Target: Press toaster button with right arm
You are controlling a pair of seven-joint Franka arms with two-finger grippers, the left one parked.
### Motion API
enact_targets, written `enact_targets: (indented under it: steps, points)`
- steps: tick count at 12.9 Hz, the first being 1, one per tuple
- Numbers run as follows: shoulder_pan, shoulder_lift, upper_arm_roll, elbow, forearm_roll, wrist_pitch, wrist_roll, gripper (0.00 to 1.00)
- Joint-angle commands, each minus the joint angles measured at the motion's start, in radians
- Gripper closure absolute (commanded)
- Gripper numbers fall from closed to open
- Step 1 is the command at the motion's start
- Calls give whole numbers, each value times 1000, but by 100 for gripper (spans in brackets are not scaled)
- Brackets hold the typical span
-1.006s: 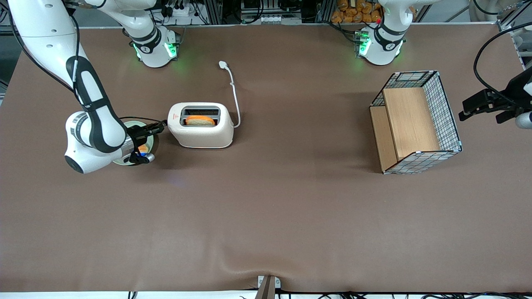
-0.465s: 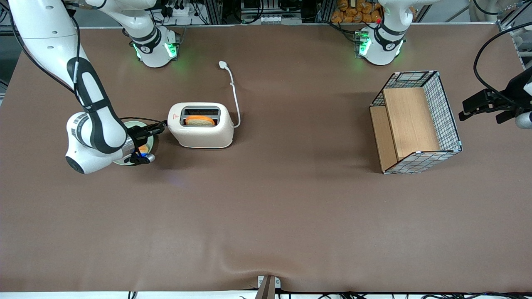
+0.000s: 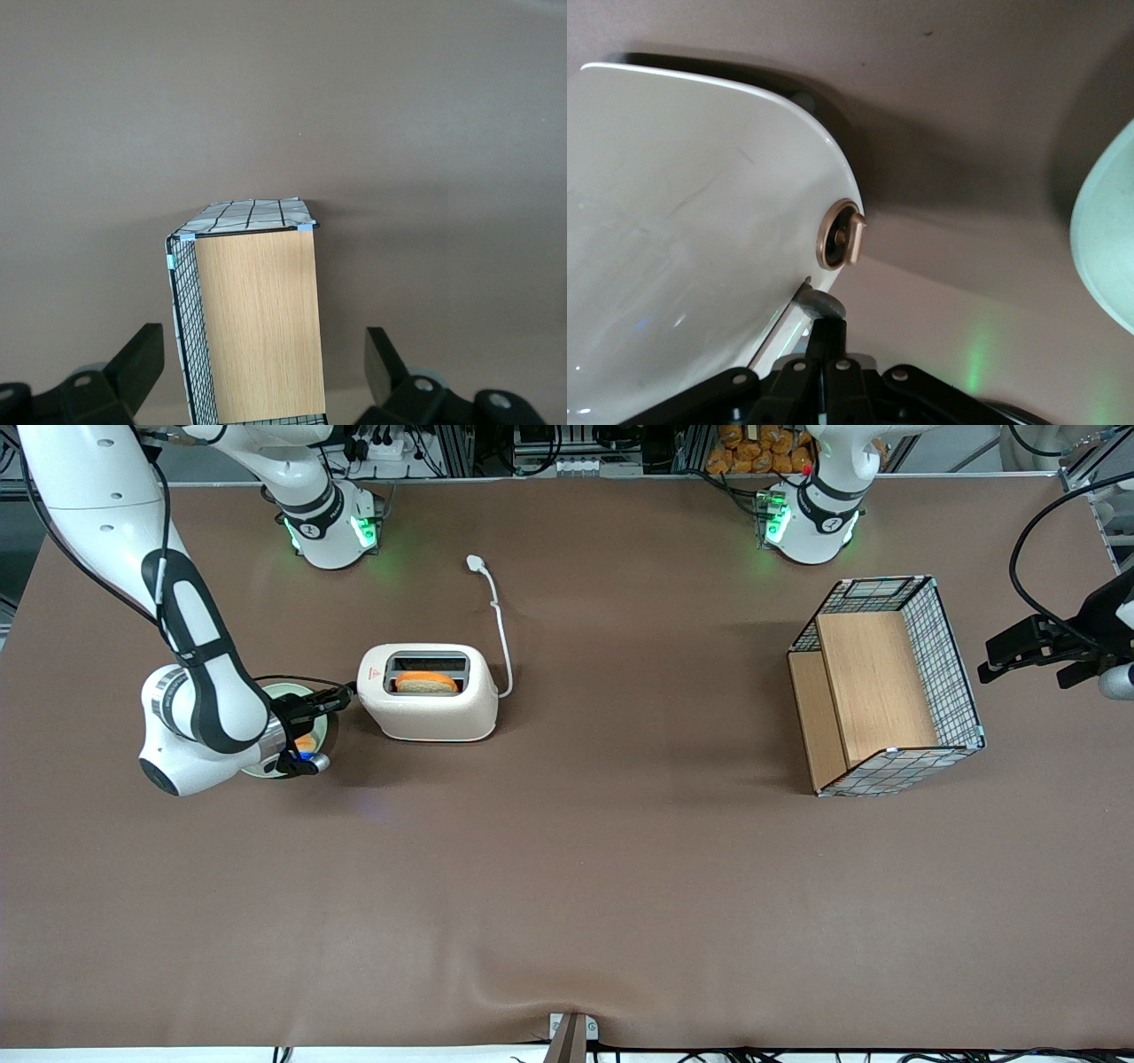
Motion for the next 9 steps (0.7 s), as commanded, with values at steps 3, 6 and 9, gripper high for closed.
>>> enact_targets:
  steps: [3, 6, 9]
  points:
    - [17, 77, 10, -28, 27, 103, -22, 100]
    - [17, 100, 10, -28, 27, 120, -22, 100]
    - [17, 83, 10, -20, 27, 102, -19, 100]
